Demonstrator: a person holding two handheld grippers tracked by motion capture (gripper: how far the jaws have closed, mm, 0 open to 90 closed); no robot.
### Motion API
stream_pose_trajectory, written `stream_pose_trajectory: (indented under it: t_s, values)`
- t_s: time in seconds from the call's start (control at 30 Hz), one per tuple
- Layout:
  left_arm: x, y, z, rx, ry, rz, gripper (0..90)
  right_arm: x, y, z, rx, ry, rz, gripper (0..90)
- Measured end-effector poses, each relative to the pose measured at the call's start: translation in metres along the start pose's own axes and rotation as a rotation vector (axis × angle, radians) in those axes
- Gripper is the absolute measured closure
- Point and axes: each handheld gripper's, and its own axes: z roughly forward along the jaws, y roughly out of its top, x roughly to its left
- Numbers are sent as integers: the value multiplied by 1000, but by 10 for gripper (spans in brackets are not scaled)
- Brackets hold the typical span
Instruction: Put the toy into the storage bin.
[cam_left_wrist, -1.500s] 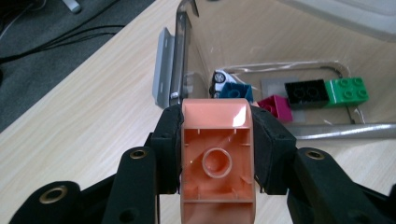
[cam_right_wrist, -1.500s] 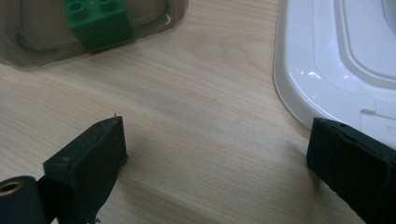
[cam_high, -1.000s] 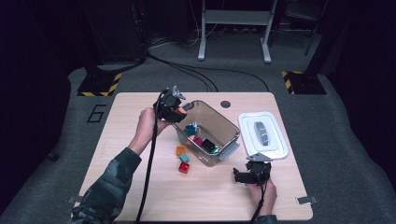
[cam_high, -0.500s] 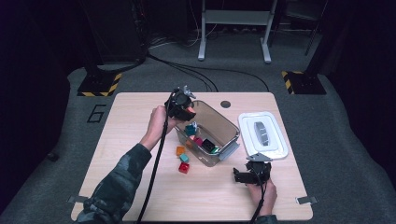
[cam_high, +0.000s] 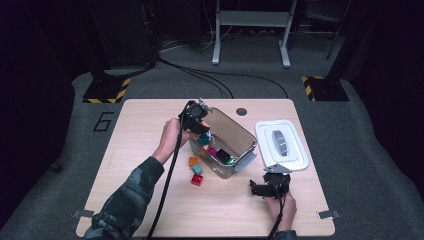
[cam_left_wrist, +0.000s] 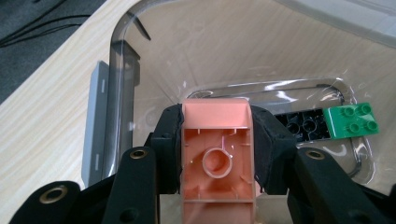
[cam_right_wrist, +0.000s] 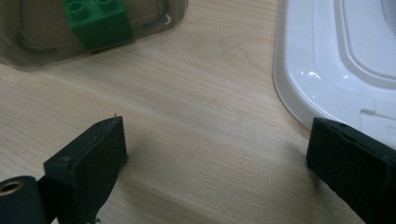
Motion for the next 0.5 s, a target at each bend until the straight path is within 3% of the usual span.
stream_pose_trajectory:
  t_s: [0.5]
  values:
    - [-3, -9, 4, 28, -7, 4, 579, 0, 0, 0, 0, 0, 1, 41]
